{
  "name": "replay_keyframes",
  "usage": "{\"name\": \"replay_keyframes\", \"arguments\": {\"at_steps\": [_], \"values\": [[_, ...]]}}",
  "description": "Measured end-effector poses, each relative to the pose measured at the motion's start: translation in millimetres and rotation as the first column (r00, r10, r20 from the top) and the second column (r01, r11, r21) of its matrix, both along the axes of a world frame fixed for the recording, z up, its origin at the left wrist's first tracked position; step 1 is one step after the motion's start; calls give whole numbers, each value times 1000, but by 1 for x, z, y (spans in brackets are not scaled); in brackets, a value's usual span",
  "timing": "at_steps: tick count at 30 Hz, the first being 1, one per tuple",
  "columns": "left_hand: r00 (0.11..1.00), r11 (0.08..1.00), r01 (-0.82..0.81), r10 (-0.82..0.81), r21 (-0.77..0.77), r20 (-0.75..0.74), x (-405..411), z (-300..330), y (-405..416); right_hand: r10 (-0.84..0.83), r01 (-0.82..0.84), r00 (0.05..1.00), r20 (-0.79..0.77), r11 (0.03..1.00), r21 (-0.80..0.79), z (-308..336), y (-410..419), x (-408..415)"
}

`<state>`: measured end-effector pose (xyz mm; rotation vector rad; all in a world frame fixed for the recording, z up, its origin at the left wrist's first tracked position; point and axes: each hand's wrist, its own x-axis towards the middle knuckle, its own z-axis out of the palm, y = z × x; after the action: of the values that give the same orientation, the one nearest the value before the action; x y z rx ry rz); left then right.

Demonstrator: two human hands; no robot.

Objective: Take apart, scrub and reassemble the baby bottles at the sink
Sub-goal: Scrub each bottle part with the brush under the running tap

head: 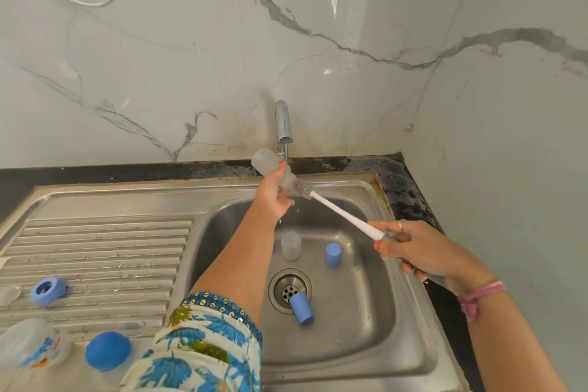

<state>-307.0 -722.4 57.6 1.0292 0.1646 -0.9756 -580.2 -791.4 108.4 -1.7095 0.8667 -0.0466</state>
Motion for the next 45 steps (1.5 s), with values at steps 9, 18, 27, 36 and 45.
{"name": "replay_keyframes", "arguments": {"at_steps": [9, 18, 27, 36, 45], "values": [[953, 973, -202, 170, -108, -250, -5, -2, 22, -89, 87, 996, -4, 967, 240, -23, 18, 14], [932, 968, -232, 192, -99, -307, -13, -1, 64, -79, 82, 997, -20, 978, 194, -27, 39, 35], [796, 834, -141, -225, 533, 562, -25, -8, 88, -65, 61, 994, -87, 997, -53, -32, 60, 44], [296, 777, -195, -535, 599, 791, -28, -10, 135, -87, -377, 849, -522, 592, -712, -32, 120, 47], [187, 694, -222, -659, 685, 728, -20, 10, 200, -162, -369, 838, -521, 533, -761, -34, 188, 63]]}}
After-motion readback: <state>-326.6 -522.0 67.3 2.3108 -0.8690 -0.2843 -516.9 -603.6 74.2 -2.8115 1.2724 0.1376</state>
